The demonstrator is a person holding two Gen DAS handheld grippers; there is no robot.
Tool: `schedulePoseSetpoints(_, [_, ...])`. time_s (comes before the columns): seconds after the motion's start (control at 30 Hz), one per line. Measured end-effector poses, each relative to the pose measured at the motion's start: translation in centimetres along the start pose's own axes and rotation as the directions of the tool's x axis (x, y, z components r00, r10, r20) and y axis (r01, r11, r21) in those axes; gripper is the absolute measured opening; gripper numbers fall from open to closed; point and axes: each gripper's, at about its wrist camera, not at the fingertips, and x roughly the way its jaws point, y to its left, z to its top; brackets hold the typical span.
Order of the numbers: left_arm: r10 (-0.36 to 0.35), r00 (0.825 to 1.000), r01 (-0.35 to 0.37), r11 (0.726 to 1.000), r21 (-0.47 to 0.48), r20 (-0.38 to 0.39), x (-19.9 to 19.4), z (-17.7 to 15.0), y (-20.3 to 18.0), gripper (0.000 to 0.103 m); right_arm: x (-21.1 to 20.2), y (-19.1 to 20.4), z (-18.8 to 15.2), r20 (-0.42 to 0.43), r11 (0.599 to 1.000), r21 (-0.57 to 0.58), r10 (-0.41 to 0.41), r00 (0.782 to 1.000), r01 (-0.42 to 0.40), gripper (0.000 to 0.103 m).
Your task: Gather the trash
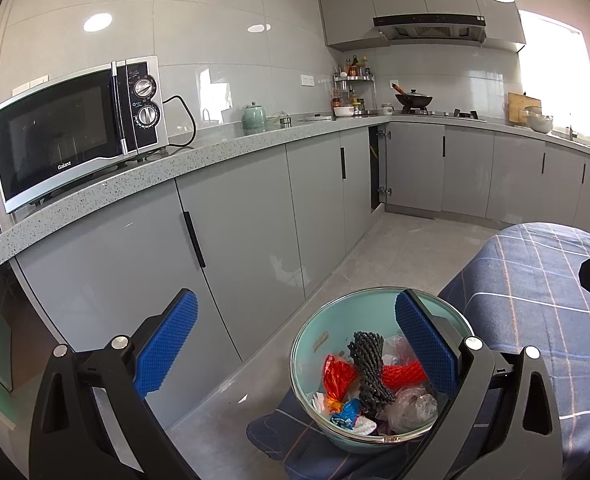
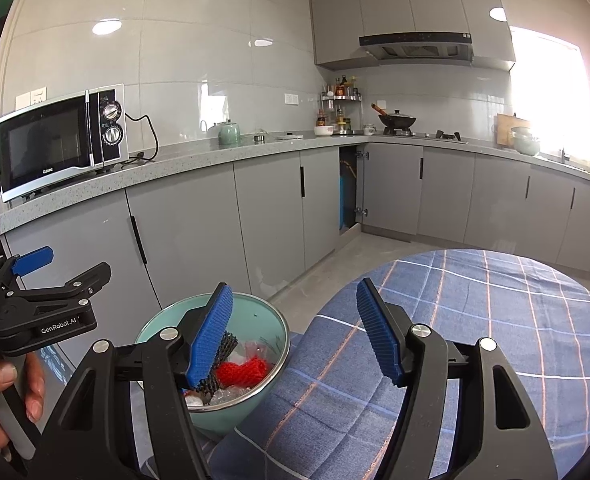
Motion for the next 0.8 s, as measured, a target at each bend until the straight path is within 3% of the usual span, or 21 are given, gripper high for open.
schedulePoseSetpoints(0.8, [-0.009, 1.000, 0.009, 1.000, -0.002, -0.001, 0.01, 0.05, -0.02, 0.097, 0.07, -0.44, 0.06, 0.010, 1.000, 0.003, -0.002, 1.000, 0.002, 0.068])
